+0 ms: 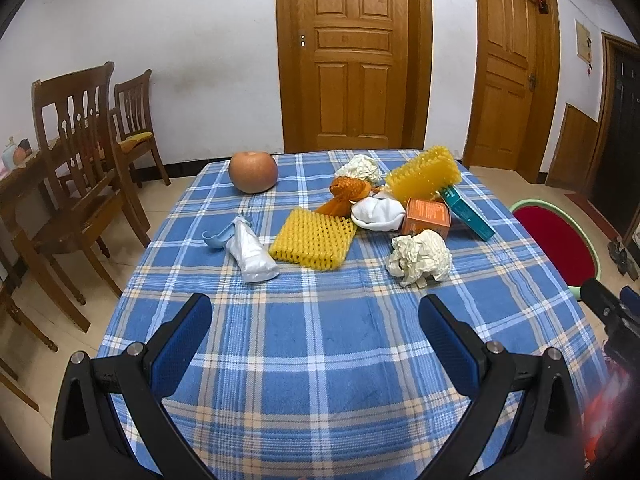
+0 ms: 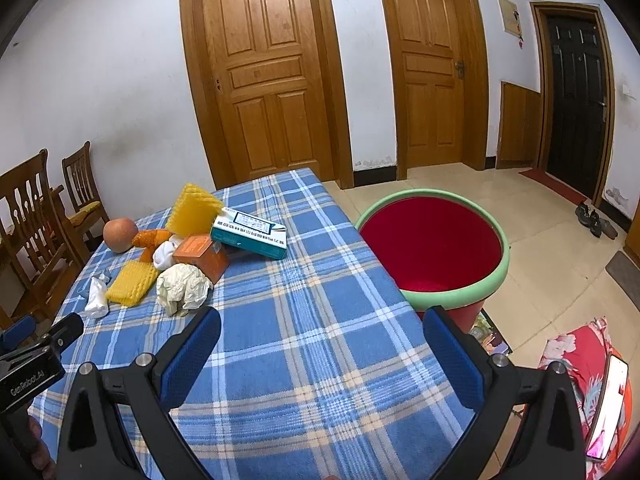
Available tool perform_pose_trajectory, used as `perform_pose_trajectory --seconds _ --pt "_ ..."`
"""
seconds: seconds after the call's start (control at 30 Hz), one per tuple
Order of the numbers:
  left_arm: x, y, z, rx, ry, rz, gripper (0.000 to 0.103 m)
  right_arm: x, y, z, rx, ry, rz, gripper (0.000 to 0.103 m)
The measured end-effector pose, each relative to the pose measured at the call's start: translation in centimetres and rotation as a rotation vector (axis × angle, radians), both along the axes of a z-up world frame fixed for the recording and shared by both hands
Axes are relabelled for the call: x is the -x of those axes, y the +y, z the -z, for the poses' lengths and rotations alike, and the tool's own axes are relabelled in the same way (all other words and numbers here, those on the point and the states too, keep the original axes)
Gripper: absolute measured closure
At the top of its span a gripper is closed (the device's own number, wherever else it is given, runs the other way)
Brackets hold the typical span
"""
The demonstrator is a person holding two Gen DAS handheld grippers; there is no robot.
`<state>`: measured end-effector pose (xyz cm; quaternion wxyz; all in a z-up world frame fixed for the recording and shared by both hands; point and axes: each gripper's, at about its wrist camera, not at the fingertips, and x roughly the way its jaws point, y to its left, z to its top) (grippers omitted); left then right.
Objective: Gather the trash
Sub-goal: 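Move both tools toward the pile of trash on the table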
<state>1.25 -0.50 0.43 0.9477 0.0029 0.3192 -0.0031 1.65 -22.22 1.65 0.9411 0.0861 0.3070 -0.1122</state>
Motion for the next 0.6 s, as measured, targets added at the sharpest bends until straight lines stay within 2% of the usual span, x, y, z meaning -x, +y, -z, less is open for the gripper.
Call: perform_pose_trajectory --seconds 0.4,0.6 --pt "-2.5 1.2 -0.1 0.001 0.018 -0.009 0.002 -1.5 0.1 -0.1 -0.016 0.004 -0.006 0.000" --pt "-3.6 1.6 -0.6 0.013 0.026 -0.003 0.002 -2.6 0.0 0.3 -0.012 0.037 0.005 0.000"
